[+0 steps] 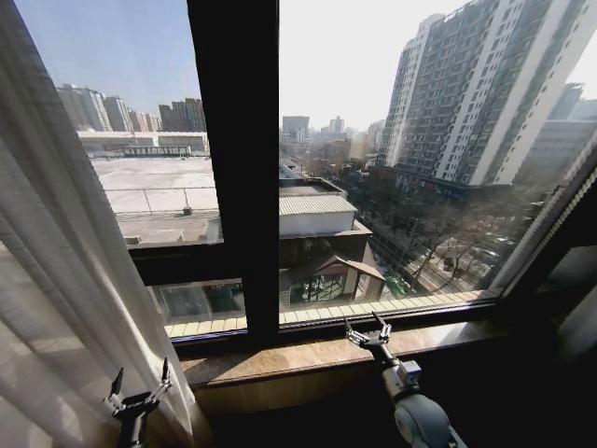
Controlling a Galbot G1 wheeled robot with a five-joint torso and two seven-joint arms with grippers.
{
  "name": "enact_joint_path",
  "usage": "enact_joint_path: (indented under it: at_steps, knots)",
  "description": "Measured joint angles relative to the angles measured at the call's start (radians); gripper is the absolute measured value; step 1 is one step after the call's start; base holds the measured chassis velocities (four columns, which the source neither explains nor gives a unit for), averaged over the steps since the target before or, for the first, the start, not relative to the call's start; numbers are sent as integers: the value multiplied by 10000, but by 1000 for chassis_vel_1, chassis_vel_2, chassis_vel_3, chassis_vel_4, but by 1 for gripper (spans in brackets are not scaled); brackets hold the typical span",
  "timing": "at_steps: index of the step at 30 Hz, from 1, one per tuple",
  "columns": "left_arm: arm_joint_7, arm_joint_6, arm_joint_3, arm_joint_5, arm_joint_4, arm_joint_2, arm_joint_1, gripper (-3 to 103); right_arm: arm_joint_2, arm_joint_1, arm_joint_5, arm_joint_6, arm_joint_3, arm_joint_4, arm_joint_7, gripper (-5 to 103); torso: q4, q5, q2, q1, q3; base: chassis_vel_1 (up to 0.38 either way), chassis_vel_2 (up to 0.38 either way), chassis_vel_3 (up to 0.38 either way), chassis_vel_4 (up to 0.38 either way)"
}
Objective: Open the curtains by pulling them apart, changing their state from closed to fully open.
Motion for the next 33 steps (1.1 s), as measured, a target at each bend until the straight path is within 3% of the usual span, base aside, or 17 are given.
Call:
enact_joint_path:
  at_steps: [33]
  knots:
    - [0,1,0,0,0,0,-1,100,0,0,0,0,0,-1,0,100,0,0,0,0,0,0,0,0,0]
